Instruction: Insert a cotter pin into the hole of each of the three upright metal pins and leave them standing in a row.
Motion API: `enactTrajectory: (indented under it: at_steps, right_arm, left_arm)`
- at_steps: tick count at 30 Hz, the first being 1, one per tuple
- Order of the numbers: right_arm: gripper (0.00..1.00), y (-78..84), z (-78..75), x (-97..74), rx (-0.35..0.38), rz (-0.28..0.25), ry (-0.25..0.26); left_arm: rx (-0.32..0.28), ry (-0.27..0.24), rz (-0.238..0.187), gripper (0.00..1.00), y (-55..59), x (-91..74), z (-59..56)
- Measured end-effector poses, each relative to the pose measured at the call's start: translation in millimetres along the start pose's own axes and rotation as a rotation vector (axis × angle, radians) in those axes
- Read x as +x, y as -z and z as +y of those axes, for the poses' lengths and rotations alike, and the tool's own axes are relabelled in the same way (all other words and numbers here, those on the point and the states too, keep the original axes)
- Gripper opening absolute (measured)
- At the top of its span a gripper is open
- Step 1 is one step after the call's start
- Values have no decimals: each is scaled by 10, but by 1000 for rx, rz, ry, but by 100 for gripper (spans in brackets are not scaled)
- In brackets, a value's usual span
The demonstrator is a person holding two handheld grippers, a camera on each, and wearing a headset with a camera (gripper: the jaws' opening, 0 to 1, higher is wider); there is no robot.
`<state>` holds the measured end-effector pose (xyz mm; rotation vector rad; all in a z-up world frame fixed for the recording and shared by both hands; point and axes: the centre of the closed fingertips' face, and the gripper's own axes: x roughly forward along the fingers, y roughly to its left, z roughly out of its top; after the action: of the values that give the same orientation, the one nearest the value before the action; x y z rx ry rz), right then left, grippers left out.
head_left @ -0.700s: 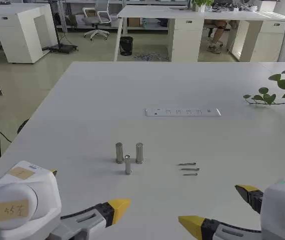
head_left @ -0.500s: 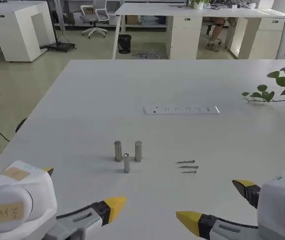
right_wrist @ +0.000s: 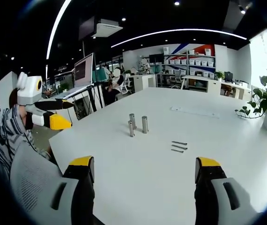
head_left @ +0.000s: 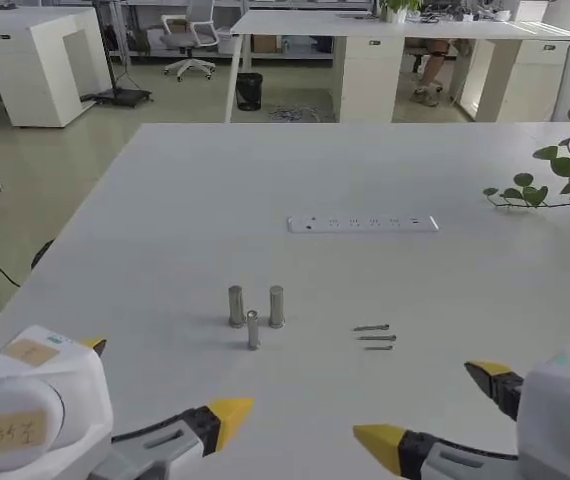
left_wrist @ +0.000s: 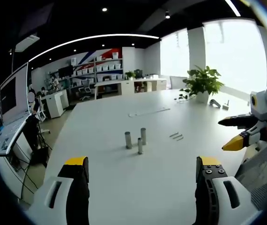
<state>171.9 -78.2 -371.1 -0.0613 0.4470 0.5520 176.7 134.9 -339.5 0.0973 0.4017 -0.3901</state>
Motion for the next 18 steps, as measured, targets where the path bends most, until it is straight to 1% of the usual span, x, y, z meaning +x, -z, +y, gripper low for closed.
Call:
enactTrajectory:
  at_steps: [10, 18]
  right_arm:
    - [87, 11, 3, -11, 11, -5, 0]
    - [87, 11, 18, -14, 9, -12, -7]
  left_arm:
    - [3, -4, -8, 94, -18, -16, 5]
    - [4, -4, -5, 94, -10, -13, 10]
